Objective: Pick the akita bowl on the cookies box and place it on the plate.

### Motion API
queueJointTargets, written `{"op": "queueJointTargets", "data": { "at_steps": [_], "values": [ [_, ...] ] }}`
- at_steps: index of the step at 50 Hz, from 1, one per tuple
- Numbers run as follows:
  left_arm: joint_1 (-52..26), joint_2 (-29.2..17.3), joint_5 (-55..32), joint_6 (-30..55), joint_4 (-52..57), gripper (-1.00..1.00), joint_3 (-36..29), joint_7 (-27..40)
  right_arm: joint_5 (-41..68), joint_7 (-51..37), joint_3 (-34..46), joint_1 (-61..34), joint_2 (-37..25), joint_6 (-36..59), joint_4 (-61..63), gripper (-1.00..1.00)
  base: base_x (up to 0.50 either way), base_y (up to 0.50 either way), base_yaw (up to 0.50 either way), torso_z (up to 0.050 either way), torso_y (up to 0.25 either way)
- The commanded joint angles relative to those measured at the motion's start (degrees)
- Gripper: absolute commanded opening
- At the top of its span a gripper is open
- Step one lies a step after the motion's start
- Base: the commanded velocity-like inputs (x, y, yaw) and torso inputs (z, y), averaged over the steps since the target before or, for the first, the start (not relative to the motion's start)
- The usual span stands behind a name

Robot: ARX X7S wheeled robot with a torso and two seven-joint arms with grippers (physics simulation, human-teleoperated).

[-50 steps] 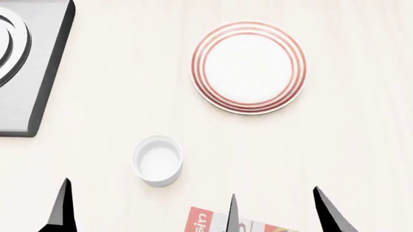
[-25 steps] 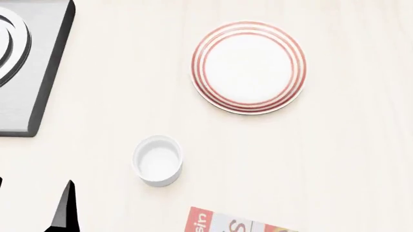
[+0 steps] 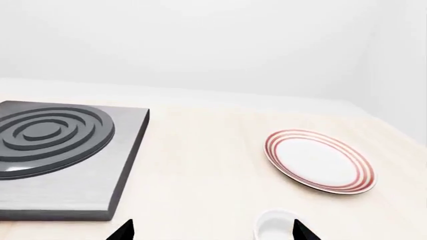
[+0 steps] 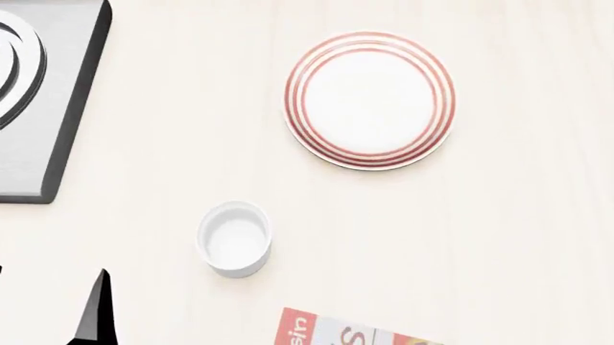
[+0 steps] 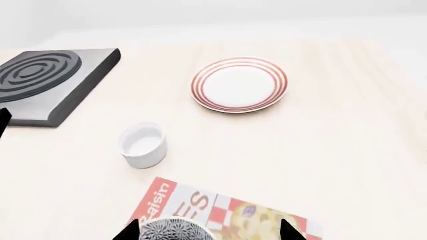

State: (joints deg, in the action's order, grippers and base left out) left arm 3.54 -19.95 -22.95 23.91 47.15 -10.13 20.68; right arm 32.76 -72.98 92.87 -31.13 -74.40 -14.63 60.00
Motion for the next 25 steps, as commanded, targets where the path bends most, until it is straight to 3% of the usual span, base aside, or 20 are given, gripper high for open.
{"op": "queueJointTargets", "data": {
  "at_steps": [1,6,25],
  "values": [
    [0.0,1.0,0.1,-1.0,-0.1,1.0,1.1,-1.2,-2.2,-4.4,19.5,-15.4,2.4,-2.6,-0.1,1.0,0.0,0.0,0.0,0.0,0.0],
    [-0.1,0.8,-0.1,-1.0,-0.2,1.0,1.2,-1.1,-2.5,-5.5,23.1,-17.0,3.7,-2.9,-0.6,1.0,0.0,0.0,0.0,0.0,0.0],
    [-0.1,0.3,0.0,-1.4,-0.3,1.0,0.4,-0.5,-4.3,-5.9,23.6,-13.2,6.0,-9.2,-6.6,1.0,0.0,0.0,0.0,0.0,0.0]
  ]
}}
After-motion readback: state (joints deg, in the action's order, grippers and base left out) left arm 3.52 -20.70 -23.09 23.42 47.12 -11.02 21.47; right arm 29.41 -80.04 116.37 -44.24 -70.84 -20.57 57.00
